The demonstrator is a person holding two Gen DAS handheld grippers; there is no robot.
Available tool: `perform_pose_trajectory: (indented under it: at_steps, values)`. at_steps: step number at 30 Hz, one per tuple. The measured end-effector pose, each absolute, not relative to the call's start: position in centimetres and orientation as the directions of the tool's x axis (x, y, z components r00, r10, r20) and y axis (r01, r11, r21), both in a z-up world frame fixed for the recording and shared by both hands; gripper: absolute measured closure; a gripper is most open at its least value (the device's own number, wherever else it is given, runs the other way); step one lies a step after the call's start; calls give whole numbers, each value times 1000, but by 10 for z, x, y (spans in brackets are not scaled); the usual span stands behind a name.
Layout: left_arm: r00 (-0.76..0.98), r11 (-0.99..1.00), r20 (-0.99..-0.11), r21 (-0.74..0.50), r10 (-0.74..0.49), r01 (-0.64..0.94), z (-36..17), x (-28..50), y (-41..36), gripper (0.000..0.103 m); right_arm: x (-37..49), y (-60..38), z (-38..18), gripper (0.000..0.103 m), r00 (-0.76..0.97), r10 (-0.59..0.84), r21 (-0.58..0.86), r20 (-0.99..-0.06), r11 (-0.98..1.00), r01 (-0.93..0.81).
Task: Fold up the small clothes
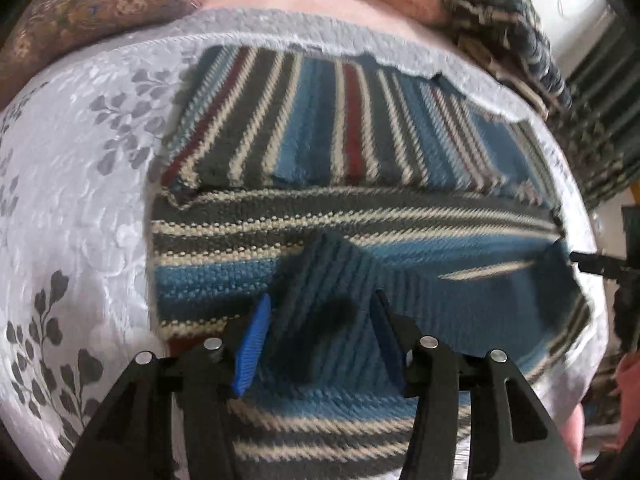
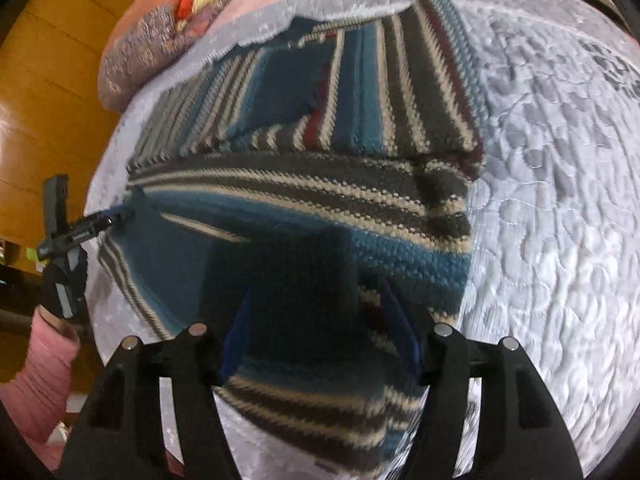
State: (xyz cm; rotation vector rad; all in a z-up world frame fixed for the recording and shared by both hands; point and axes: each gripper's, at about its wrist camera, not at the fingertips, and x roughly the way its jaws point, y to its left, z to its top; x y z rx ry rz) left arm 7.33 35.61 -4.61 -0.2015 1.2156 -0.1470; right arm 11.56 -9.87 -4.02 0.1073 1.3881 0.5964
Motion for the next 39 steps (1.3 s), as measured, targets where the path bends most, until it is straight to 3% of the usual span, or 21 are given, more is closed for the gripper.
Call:
perform_pose_trajectory:
  at_steps: [4, 5, 6, 9, 12, 25, 39]
  values:
    - [330, 979, -923, -200, -199, 32, -56, 77, 347, 49, 116, -87, -54, 41, 34, 403, 363, -914, 855, -370]
    - [332, 981, -923, -193, -194, 36, -56, 77, 347, 50, 115, -84, -53, 47, 43, 387, 342, -921, 857, -385]
    - [335, 981, -922, -191, -192, 37, -56, 77, 346, 50, 113, -81, -52, 64, 51, 374, 325, -926, 858, -399]
    - [341, 980, -920, -192, -196, 45, -54, 75, 343, 67, 108, -78, -50, 88, 52, 368, 316, -928, 854, -414]
    - [346, 981, -918, -187, -192, 50, -51, 71, 338, 90, 103, -79, -44, 93, 69, 379, 318, -923, 851, -417]
    - [540, 970, -809, -236, -233, 65, 14, 39, 328, 94, 85, -104, 17, 95, 156, 531, 444, -833, 808, -387]
    - [684, 966, -706, -258, -183, -7, 76, 129, 346, 94, 183, -94, 82, 95, 324, 443, 344, -836, 883, -321]
